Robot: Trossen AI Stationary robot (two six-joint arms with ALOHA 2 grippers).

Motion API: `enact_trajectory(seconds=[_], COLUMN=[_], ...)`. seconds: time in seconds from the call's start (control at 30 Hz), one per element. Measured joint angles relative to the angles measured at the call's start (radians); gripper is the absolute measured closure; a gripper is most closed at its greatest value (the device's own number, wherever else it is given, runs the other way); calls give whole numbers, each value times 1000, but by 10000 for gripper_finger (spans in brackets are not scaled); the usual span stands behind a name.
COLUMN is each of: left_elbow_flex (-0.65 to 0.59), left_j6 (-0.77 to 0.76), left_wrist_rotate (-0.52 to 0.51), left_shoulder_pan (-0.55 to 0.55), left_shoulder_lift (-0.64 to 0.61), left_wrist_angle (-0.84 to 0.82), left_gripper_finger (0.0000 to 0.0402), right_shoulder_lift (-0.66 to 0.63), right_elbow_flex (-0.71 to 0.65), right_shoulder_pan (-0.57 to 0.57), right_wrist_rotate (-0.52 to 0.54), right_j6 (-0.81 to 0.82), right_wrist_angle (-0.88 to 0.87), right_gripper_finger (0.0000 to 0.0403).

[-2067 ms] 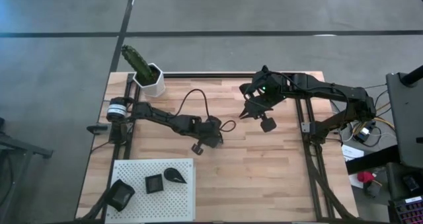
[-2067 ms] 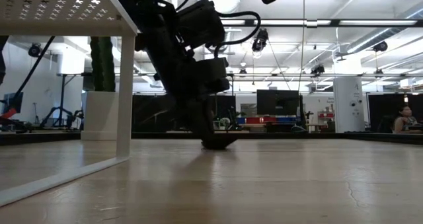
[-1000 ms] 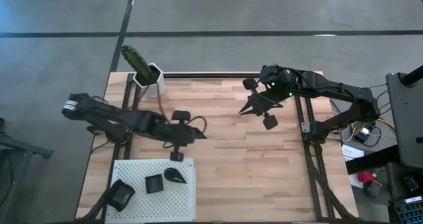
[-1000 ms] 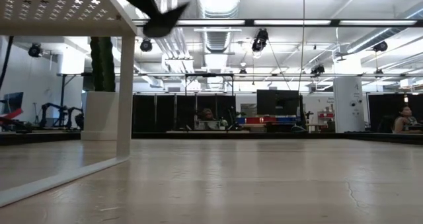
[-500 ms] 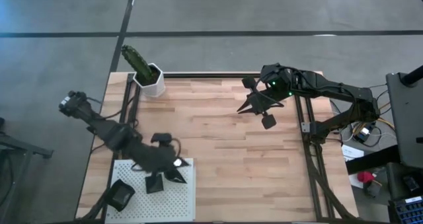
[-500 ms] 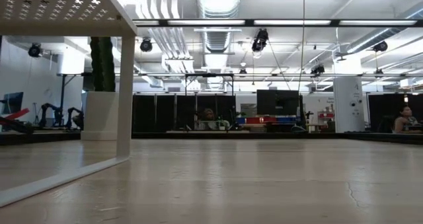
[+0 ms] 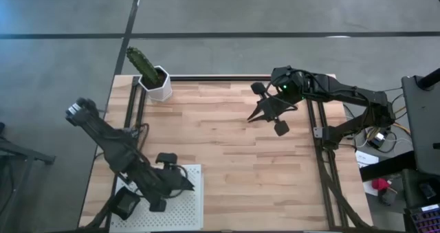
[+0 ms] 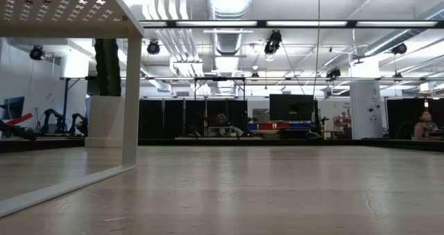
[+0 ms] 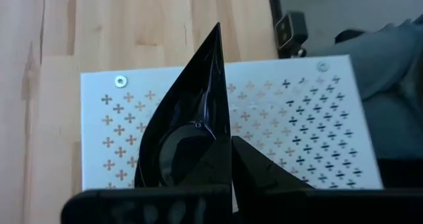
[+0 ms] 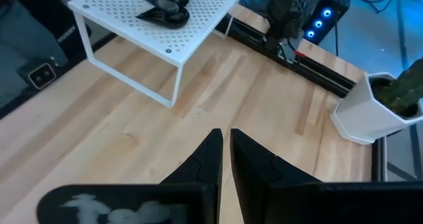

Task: Pick & Place Mini shaped plates
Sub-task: Stack the drop shaped plate on top of the other drop shaped plate on the shelf

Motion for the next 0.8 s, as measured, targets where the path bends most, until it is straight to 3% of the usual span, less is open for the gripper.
enact_trajectory(seconds=[0.6,0.8], left_elbow_flex=[-1,-1], left_j6=[46,68], left_wrist_rotate=[22,18], left_shoulder_pan=[1,2], left_shoulder_lift=[49,48], left_wrist_angle=[-47,-47], left_gripper_finger=[401,374], right_shoulder_lift=[0,0], right_elbow_flex=[0,0], right_shoulder_pan=[0,0], right_wrist_rotate=[-5,-5], right_j6=[20,21], right_wrist_angle=[34,34], right_gripper_finger=[376,376])
